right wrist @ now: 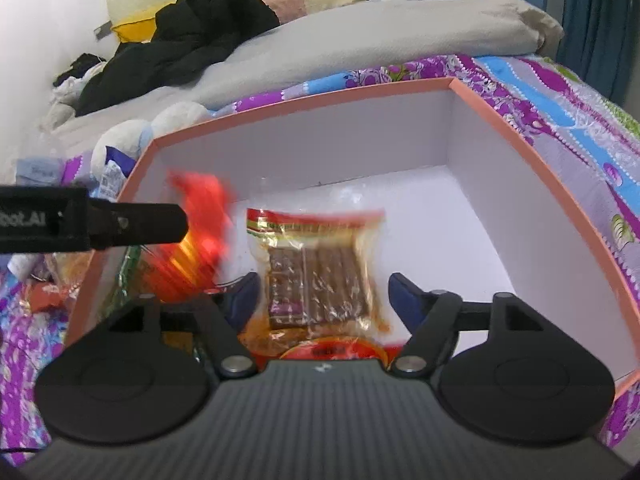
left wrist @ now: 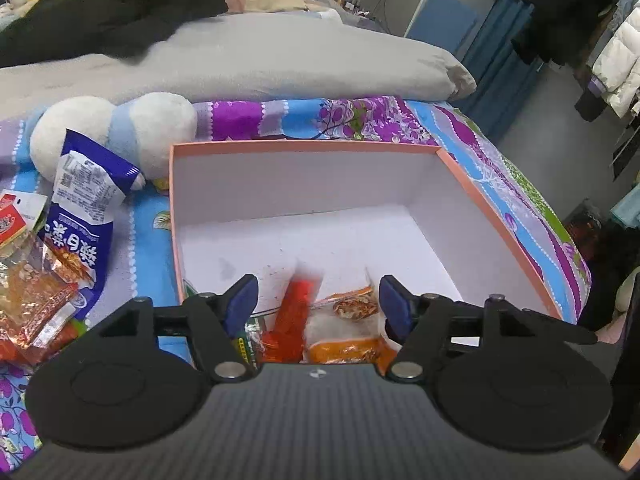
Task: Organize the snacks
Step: 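Open both grippers to drop the packets into the pink box, then withdraw both open grippers from the box back toward the snack pile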
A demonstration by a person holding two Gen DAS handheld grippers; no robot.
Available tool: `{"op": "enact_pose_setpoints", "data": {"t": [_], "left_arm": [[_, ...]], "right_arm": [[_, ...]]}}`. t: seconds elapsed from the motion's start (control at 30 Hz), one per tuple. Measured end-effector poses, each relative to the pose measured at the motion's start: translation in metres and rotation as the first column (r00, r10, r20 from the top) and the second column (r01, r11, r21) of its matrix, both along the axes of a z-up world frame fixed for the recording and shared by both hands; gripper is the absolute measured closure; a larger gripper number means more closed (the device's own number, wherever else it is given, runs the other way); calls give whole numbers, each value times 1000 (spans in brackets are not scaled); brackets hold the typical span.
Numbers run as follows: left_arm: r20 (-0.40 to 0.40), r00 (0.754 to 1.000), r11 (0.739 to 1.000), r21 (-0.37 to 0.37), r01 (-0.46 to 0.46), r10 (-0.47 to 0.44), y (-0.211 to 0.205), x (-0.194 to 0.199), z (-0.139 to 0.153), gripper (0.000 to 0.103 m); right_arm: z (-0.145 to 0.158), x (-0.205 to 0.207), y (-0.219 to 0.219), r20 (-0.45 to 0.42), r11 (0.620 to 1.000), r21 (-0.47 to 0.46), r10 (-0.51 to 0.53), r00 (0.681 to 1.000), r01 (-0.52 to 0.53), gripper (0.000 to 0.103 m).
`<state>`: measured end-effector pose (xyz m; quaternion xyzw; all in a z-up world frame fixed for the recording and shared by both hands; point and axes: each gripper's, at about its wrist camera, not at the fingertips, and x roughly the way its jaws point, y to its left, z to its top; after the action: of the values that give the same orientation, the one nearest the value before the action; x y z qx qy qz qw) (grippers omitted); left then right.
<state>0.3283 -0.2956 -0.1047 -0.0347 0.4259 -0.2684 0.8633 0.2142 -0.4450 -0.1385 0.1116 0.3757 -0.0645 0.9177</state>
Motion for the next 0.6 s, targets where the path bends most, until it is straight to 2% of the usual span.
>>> {"op": "enact_pose_setpoints", "data": {"t": [0.23, 0.6], "left_arm": [[48, 999, 1000, -11, -12, 12, 19, -23, 23, 31], [123, 991, 998, -54, -40, 46, 69, -92, 65, 31]], "right_arm": [[16, -15, 9, 26, 1000, -24, -6, 1000, 7, 31], [52, -73, 38, 122, 1000, -8, -13, 992, 14, 31]]}}
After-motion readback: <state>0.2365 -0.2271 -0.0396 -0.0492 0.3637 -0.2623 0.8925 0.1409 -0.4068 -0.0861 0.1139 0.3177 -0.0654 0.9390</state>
